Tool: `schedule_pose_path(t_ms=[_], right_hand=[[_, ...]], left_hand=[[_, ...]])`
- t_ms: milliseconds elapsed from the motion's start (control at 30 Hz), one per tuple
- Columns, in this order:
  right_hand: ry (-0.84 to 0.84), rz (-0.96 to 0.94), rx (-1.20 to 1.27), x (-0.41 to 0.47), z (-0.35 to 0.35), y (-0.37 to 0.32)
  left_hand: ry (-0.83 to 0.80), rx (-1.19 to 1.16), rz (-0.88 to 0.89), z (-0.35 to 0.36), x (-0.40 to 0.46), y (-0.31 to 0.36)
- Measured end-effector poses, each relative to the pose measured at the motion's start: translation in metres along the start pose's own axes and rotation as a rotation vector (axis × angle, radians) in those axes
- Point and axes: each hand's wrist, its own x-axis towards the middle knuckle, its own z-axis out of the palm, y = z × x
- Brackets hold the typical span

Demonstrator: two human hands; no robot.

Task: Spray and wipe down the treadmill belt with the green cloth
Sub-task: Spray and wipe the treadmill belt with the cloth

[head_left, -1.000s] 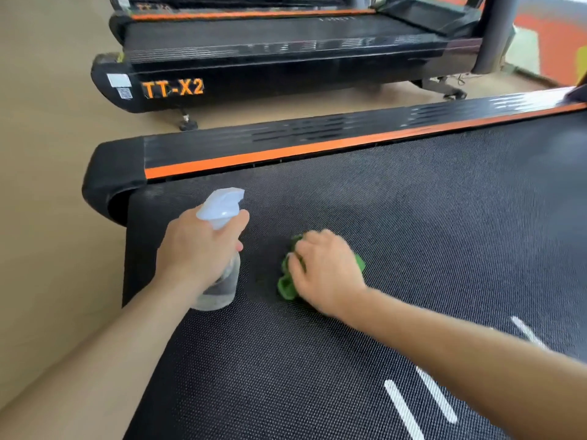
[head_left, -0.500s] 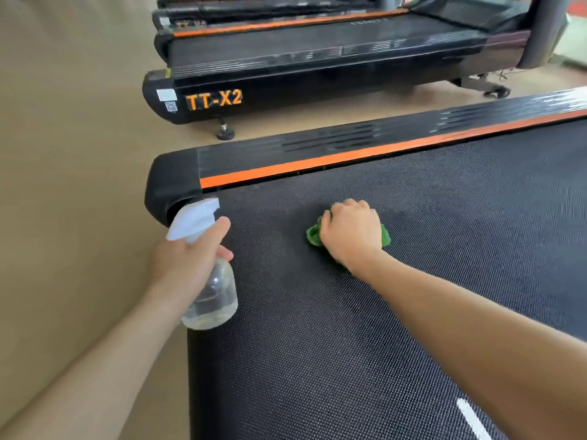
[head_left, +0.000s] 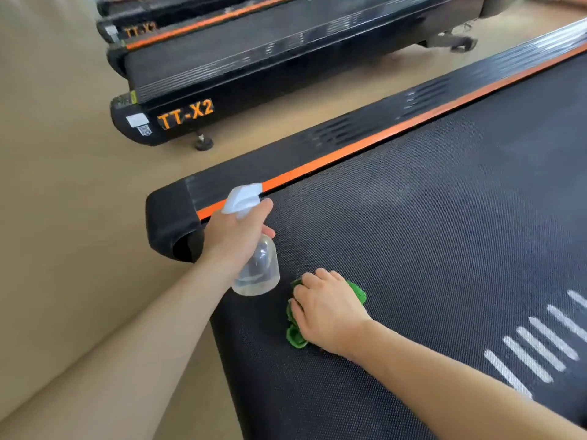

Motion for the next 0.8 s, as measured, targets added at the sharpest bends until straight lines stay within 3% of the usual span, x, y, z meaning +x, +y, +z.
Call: schedule_pose_path(t_ms=[267,533,800], right_hand=[[-0.036,0.035,0.027,0.003,-0.005,-0.001],[-0.031,0.101,0.021,-0.002,-0.006,-0.006],[0.019,0.479,-0.105,0.01,-0.002,-0.031]], left_hand=[[0.014,0.089,-0.027,-0.01,-0.014,0.013],[-0.111,0.145,-0.034,-0.017,0.025,-0.017],[-0.457,0.24,0.101,-0.015,0.072,-0.01]])
